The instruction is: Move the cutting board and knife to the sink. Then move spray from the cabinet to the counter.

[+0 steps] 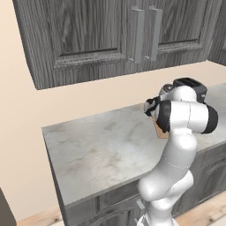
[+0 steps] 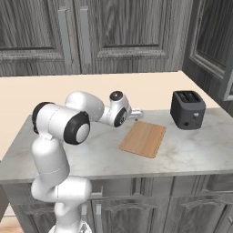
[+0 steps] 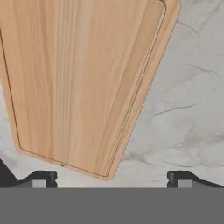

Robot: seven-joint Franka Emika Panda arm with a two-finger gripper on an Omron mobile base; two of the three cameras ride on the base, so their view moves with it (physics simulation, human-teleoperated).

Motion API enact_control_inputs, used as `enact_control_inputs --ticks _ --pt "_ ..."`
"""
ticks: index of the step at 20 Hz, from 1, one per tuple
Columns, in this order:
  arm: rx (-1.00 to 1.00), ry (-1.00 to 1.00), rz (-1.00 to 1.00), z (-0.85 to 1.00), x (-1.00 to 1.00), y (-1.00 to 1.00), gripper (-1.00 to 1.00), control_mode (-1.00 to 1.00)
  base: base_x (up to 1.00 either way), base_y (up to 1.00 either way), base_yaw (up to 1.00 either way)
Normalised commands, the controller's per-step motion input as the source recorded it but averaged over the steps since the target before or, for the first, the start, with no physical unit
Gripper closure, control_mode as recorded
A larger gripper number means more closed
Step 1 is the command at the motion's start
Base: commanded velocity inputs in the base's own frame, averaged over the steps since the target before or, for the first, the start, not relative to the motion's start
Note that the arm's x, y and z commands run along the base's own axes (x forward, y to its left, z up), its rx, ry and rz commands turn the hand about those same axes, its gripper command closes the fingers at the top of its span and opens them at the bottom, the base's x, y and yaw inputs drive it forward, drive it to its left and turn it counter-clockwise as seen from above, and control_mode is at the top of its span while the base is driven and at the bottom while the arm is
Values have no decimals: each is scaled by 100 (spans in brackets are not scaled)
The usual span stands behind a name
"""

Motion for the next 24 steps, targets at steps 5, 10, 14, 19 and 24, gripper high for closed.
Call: enact_control_inputs --ticks 5,10,14,19,24 --pt "0 0 0 -2 14 0 -100 -100 0 0 0" --pt "0 0 0 0 20 0 -100 -100 0 0 0" --pt "0 0 0 -8 15 0 -100 -100 0 0 0" --pt "0 0 0 -16 18 0 -100 -100 0 0 0" --pt "0 0 0 -31 21 0 -100 -100 0 0 0"
